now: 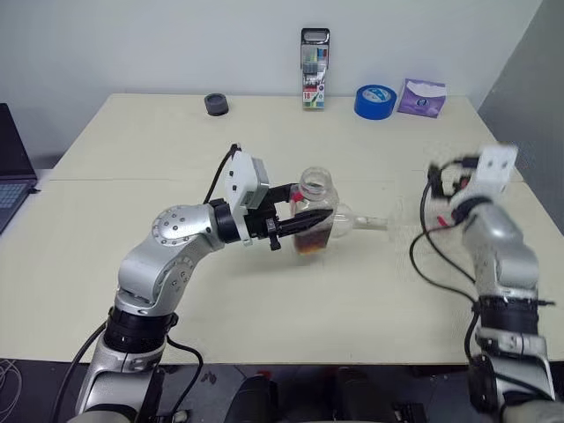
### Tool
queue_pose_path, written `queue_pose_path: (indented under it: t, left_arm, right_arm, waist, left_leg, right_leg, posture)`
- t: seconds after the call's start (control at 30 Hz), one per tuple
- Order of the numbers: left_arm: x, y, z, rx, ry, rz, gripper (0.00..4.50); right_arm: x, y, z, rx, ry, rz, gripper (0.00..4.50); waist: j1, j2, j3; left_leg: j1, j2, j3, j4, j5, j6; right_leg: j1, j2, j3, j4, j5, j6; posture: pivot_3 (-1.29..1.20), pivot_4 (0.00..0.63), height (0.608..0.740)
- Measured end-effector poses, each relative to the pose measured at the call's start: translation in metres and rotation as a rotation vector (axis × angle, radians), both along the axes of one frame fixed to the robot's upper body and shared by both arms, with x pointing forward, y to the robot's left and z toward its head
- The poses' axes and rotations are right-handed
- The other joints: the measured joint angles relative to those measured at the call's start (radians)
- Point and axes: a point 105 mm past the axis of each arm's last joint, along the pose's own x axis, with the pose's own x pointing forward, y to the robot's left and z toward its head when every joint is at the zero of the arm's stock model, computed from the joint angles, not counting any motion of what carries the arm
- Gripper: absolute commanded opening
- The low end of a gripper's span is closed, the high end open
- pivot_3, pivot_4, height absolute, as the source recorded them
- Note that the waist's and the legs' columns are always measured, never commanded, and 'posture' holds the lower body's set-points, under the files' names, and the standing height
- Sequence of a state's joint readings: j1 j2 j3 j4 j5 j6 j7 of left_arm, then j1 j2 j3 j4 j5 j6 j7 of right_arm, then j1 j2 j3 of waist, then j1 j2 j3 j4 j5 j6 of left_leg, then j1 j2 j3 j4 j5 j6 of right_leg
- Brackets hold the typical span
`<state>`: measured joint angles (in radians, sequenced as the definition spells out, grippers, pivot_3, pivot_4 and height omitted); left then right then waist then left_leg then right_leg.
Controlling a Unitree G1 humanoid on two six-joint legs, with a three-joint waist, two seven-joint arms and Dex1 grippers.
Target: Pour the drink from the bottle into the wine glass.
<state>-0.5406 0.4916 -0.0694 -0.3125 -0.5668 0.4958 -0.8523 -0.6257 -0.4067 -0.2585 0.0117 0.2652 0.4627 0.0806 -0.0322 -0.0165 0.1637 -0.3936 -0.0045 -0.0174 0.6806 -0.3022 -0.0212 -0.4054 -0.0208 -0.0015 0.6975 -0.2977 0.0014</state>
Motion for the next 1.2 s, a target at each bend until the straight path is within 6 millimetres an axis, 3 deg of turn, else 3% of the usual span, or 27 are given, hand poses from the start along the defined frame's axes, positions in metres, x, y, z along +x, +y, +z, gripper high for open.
queue_pose_path:
  t: [0.03,0.1,0.2,0.27,0.37,0.6,0.87,1.2]
  left_arm:
    - [0.003,0.001,0.002,-0.01,-0.003,0.014,2.01]
    - [0.008,0.005,0.011,-0.04,-0.02,0.052,2.01]
    - [0.021,0.014,0.034,-0.097,-0.069,0.143,2.01]
    - [0.026,0.022,0.043,-0.095,-0.105,0.204,2.01]
    - [0.041,0.036,0.043,-0.072,-0.111,0.323,2.01]
    - [0.079,0.093,0.062,-0.117,-0.156,0.691,2.01]
    - [0.105,0.162,0.041,-0.201,-0.102,1.043,2.01]
    - [0.111,0.192,-0.014,-0.262,0.004,1.135,2.01]
  right_arm:
    - [-0.001,0.008,0.017,-0.008,-0.045,0.054,4.47]
    - [-0.003,0.025,0.032,-0.002,-0.073,0.18,4.47]
    - [-0.015,0.065,0.027,0.02,0.035,0.513,4.47]
    - [-0.034,0.088,0.028,0.038,0.093,0.74,4.47]
    - [-0.057,0.097,0.036,0.001,0.127,0.896,4.47]
    - [-0.084,0.124,0.056,-0.112,0.075,1.077,4.47]
    - [-0.1,0.156,0.055,-0.183,0.016,1.196,4.47]
    - [-0.102,0.165,0.054,-0.201,-0.004,1.221,4.47]
  waist:
    - [0.002,0.0,0.0]
    - [0.003,0.0,0.0]
    - [0.004,0.0,0.0]
    - [0.005,0.0,0.0]
    - [0.007,0.0,0.0]
    - [0.001,0.0,0.0]
    - [0.006,-0.001,0.0]
    - [0.006,-0.001,0.0]
  left_leg:
    - [-0.001,0.0,-0.001,0.0,0.0,0.0]
    - [-0.002,0.0,-0.002,0.0,0.0,0.0]
    - [-0.004,0.0,-0.003,0.001,-0.001,0.001]
    - [-0.004,0.0,-0.004,0.001,-0.001,0.001]
    - [-0.005,-0.001,-0.006,0.001,-0.001,0.002]
    - [-0.004,0.0,-0.006,0.001,-0.001,0.002]
    - [-0.005,-0.001,-0.006,0.002,0.0,-0.001]
    - [-0.005,-0.001,-0.007,0.002,0.001,-0.002]
  right_leg:
    - [0.0,0.0,-0.001,-0.001,0.0,0.0]
    - [0.0,0.0,-0.002,-0.001,0.0,0.0]
    - [0.0,-0.001,-0.004,-0.002,0.0,0.0]
    - [0.0,-0.002,-0.005,-0.003,0.0,0.0]
    - [0.0,-0.002,-0.007,-0.004,0.0,0.0]
    - [0.0,-0.002,-0.007,-0.002,0.0,0.0]
    - [0.0,-0.003,-0.008,-0.003,0.0,0.0]
    - [0.0,-0.003,-0.008,-0.003,0.0,0.0]
  posture:
    - [0.0,0.15,0.74]
    - [0.0,0.15,0.74]
    - [0.0,0.15,0.74]
    - [0.0,0.15,0.74]
    - [0.0,0.15,0.74]
    - [0.0,0.15,0.74]
    - [0.0,0.15,0.74]
    - [0.0,0.15,0.74]
